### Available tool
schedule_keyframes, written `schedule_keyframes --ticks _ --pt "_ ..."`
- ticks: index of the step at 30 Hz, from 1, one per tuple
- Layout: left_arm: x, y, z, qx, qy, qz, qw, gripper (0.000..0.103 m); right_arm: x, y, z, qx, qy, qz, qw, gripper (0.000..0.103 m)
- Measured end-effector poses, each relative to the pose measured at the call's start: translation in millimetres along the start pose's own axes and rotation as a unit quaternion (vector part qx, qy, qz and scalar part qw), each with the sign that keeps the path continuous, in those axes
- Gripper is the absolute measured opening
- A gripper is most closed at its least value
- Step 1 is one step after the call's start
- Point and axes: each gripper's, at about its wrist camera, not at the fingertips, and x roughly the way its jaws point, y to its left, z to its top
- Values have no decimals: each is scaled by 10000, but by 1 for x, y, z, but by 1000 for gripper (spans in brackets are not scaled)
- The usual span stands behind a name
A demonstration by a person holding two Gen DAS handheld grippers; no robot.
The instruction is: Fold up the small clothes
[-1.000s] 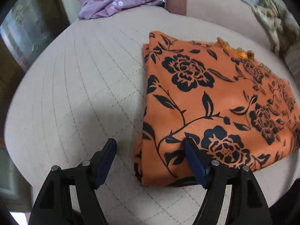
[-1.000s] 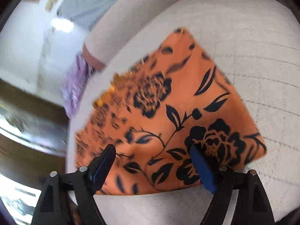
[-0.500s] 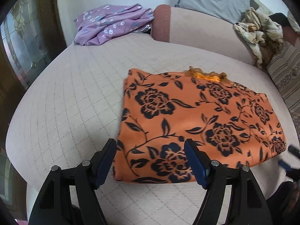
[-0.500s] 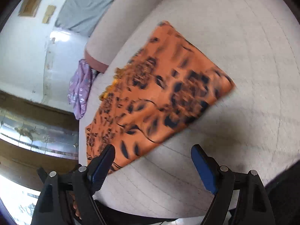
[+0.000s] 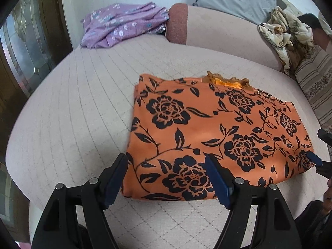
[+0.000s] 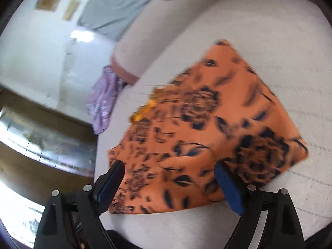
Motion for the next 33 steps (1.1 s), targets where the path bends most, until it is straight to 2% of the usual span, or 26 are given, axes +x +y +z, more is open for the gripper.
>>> schedule_keyframes --ticks 2,4,6,8,10,12,13,14,15,17,20,22,25,26,27,33 --pt "3 -1 -2 0 43 -37 10000 77 13 -1 0 -42 158 -35 9999 93" --pt "5 -2 -4 24 102 -77 9999 77 33 -22 -2 230 518 -500 9971 92" --pt "6 2 -7 6 92 -19 10000 77 28 -20 -1 340 353 -389 9980 92" --pt "8 5 -7 -120 89 -13 9999 77 19 3 0 55 273 -18 9996 92" --pt "15 7 -6 -267 199 -154 9993 77 20 18 -2 -265 287 128 9992 94" --pt "27 9 -9 -371 343 -255 9984 83 41 15 -11 -366 616 116 9974 98" --pt "40 12 -13 -391 524 -136 9978 83 57 5 -16 -295 909 -14 9954 97" --pt "55 12 -17 -236 729 23 9971 83 64 -2 -19 -235 1020 -94 9945 96" --pt "54 7 -18 2 640 144 9978 83 56 -2 -22 -251 754 16 9968 96" --pt "43 -4 -15 173 528 195 9983 83 36 9 -24 -267 582 -29 9979 96" --pt "23 -15 -7 82 185 -99 9997 83 -1 6 -33 -277 215 69 9994 96" --pt "19 -25 -4 205 81 -109 9997 83 -17 -19 -42 210 163 -131 9996 96" --pt "20 -41 -4 402 122 -146 9990 83 -31 -58 -48 898 -5 -395 9952 96" --pt "21 -48 -4 457 141 -180 9987 83 -35 -64 -48 1040 -79 -360 9939 96" --pt "21 -53 -4 492 145 -196 9985 83 -39 -71 -44 1236 -192 -215 9919 96" --pt "26 -79 6 569 134 -184 9981 83 -36 -86 -6 1604 -718 -328 9839 97"
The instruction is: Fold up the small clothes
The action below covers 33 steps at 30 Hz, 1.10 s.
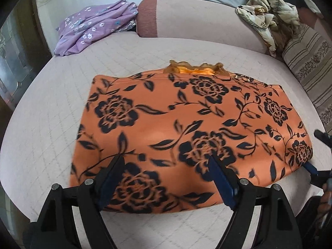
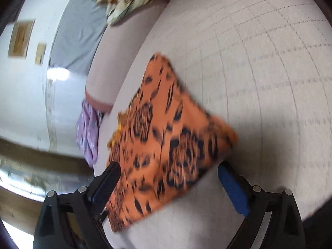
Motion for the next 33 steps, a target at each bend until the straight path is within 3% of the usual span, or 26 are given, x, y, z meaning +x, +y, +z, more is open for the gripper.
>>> schedule_keyframes --ticks 3,6,22,24,26,29,30,32,33 --pt "8 -10 5 -11 61 -18 10000 83 5 4 10 -5 -128 -8 9999 95" --pt "12 -16 9 -11 92 -18 10000 83 9 12 13 -354 -157 -107 9992 69" --pt "44 -20 17 -58 304 -14 9995 83 29 20 23 -678 -127 -385 9969 74" --pt "51 -20 15 -17 378 34 9993 83 32 23 24 -831 -111 -410 9956 69" --pt "45 -19 15 -41 231 23 9997 83 34 28 24 -978 -71 -493 9940 57" --pt "38 -22 19 -6 -65 -18 10000 83 30 38 23 -1231 -158 -538 9908 56" --pt "42 -24 19 42 -12 19 10000 84 30 38 23 -1234 -188 -523 9908 58" --pt "64 -29 15 191 388 121 9990 86 36 33 26 -1120 -89 -561 9921 73" --pt "67 -31 13 274 275 193 9991 93 44 28 27 -1021 38 -555 9932 75"
